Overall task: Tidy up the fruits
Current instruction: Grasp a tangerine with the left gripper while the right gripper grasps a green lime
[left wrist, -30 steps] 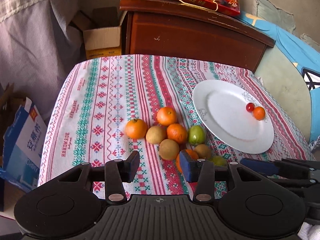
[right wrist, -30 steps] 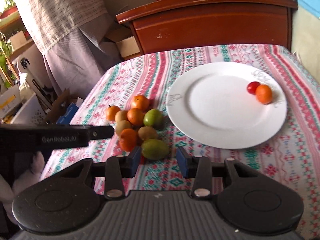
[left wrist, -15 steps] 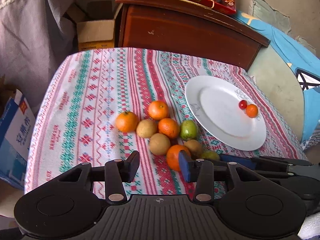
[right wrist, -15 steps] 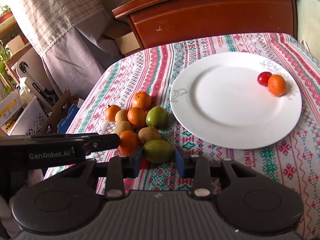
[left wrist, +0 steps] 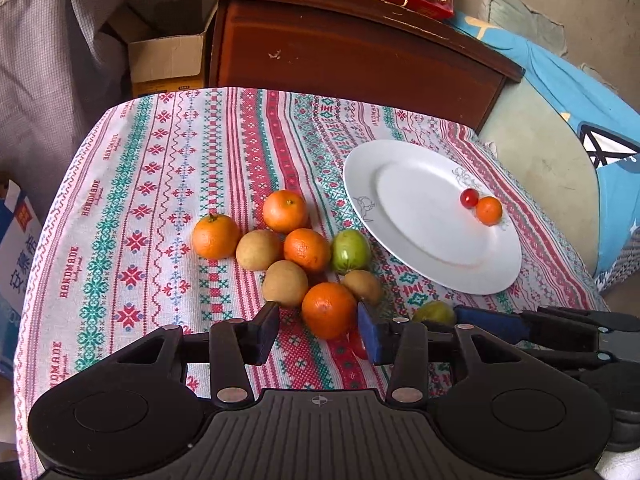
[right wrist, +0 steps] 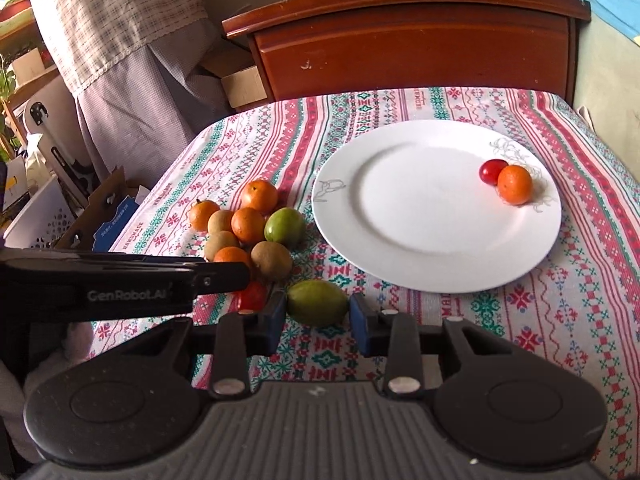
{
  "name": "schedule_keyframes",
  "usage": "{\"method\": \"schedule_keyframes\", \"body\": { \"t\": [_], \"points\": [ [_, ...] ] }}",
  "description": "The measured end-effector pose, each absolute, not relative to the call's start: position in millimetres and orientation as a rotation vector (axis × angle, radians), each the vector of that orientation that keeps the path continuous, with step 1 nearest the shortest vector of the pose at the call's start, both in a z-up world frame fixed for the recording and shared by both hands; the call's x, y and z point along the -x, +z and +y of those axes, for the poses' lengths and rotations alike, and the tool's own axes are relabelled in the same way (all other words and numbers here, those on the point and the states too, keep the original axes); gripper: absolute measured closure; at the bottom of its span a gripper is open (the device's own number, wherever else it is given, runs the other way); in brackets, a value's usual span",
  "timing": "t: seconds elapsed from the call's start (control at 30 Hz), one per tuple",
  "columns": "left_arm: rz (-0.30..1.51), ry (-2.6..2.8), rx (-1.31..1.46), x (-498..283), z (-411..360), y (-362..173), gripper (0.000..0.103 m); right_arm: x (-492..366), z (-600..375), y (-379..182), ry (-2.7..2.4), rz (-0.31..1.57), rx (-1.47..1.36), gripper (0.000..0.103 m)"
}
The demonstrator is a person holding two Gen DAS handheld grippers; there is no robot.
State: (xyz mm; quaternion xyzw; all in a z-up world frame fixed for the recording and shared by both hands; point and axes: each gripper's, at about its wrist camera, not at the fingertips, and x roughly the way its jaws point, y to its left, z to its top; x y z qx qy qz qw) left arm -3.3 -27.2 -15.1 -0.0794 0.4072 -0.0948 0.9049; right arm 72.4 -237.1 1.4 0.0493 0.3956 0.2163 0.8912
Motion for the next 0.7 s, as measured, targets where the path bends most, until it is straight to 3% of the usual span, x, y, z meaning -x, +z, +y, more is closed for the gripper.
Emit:
{"method": "schedule_keyframes", "body": {
  "t": [0.5,0.57,0.7],
  "points": [
    [0.823,-0.217,0.192,0.4,-28.7,-20.5,0.063,-72.6,-232.3,-1.5,0.442,0.828,-0.097,0.067],
    [0.815,-0.226,0.183,1.2,-30.8,-19.9,0.071,-72.9,-232.4,-1.7,0.443,0.828,-0.095,0.067],
    [0.806,-0.234,0.172,2.7,-33.0,-18.9,0.075,-73.1,-232.3,-1.6,0.442,0.826,-0.095,0.068]
  ]
}}
